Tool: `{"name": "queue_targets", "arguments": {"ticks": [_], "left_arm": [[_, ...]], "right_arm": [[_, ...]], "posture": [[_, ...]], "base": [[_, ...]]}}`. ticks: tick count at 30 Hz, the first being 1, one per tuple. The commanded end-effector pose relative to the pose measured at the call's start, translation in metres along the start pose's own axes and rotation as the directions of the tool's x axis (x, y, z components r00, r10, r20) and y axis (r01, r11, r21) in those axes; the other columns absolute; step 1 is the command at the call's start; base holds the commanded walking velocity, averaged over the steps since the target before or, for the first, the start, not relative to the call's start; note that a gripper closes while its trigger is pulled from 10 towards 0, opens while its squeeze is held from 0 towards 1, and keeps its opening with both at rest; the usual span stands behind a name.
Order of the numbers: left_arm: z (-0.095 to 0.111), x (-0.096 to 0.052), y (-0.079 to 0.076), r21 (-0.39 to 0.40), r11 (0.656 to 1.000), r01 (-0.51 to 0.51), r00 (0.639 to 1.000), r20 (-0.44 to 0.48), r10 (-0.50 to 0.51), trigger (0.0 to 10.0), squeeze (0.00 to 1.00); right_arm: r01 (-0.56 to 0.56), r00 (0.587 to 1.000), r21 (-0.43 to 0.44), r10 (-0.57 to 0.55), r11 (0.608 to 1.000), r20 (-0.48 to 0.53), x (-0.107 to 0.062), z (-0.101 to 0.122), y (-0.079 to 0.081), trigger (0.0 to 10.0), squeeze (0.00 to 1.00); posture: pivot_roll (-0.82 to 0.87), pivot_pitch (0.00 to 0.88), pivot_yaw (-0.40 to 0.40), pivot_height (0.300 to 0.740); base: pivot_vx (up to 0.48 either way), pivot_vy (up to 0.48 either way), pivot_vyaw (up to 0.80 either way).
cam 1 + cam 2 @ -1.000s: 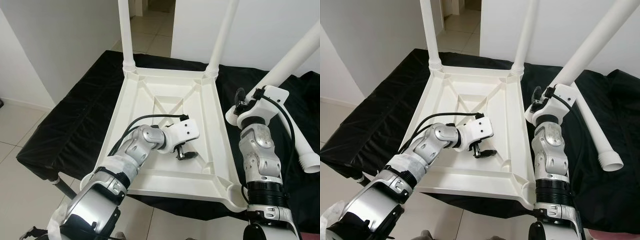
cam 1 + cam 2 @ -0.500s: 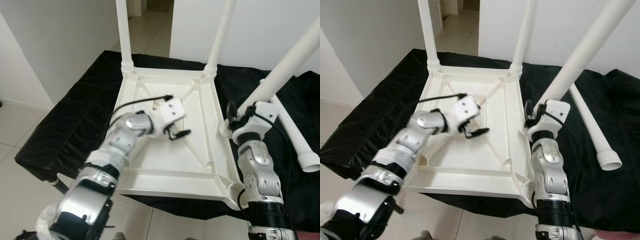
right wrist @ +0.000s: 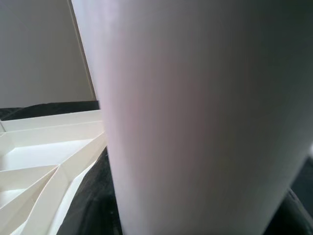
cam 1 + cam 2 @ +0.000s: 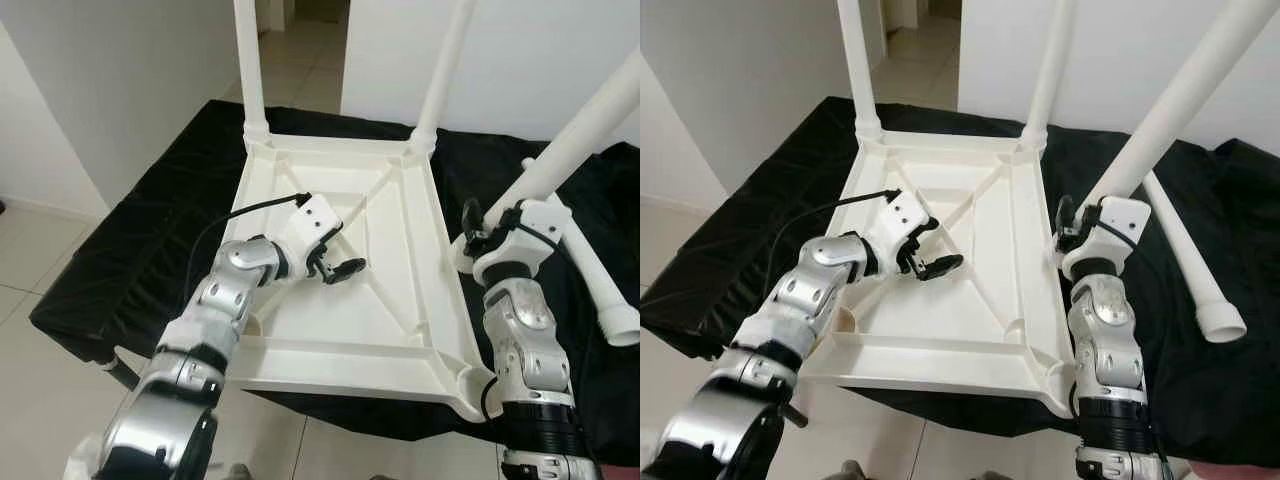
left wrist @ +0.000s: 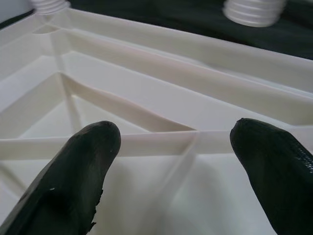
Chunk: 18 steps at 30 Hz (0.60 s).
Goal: Building children table
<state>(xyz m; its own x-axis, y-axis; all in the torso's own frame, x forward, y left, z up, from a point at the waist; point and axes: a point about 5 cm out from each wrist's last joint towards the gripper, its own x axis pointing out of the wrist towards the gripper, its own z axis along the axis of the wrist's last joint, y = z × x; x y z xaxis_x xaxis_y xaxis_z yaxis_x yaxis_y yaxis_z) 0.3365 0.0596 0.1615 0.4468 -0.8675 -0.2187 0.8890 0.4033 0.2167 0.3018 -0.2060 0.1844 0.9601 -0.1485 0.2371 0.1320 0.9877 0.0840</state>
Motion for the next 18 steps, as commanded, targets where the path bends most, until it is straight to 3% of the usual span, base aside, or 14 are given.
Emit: {"name": "queue_targets", "arguments": {"ticks": [1, 7, 9, 12, 18], "left_arm": [[-0.001, -0.001, 0.0, 0.014, 1.0, 0.013, 1.0, -0.022, -0.013, 10.0, 0.0], [-0.004, -0.001, -0.003, -0.011, 0.999, 0.043, 0.999, -0.028, -0.043, 10.0, 0.0], [-0.004, -0.004, -0.017, -0.007, 0.989, 0.146, 0.989, -0.028, -0.147, 10.0, 0.0], [-0.005, -0.006, -0.024, 0.004, 0.982, 0.19, 0.981, -0.04, -0.19, 10.0, 0.0], [-0.02, -0.005, -0.022, 0.002, 0.985, 0.17, 0.977, -0.135, -0.168, 10.0, 0.0]], "right_arm": [[-0.006, 1.0, -0.001, 0.006, 1.0, 0.021, 0.002, 0.005, 0.001, 10.0, 0.0], [-0.007, 1.0, -0.004, 0.007, 1.0, 0.023, 0.003, 0.006, 0.001, 10.0, 0.0], [-0.009, 1.0, -0.006, 0.009, 1.0, 0.024, 0.004, 0.007, 0.002, 10.0, 0.0], [-0.009, 1.0, -0.008, 0.01, 1.0, 0.025, 0.005, 0.007, 0.002, 10.0, 0.0], [-0.012, 0.999, -0.013, 0.013, 1.0, 0.029, 0.006, 0.007, 0.003, 10.0, 0.0]], "posture": [[-0.09, 0.0, 0.004, 0.74], [-0.09, 0.0, 0.002, 0.74], [-0.09, 0.0, 0.0, 0.74], [-0.09, 0.0, 0.0, 0.74], [-0.09, 0.0, 0.002, 0.74]], "base": [[0.0, 0.0, 0.0], [0.0, 0.0, 0.0], [0.0, 0.0, 0.0], [0.0, 0.0, 0.0], [0.0, 0.0, 0.0]]}}
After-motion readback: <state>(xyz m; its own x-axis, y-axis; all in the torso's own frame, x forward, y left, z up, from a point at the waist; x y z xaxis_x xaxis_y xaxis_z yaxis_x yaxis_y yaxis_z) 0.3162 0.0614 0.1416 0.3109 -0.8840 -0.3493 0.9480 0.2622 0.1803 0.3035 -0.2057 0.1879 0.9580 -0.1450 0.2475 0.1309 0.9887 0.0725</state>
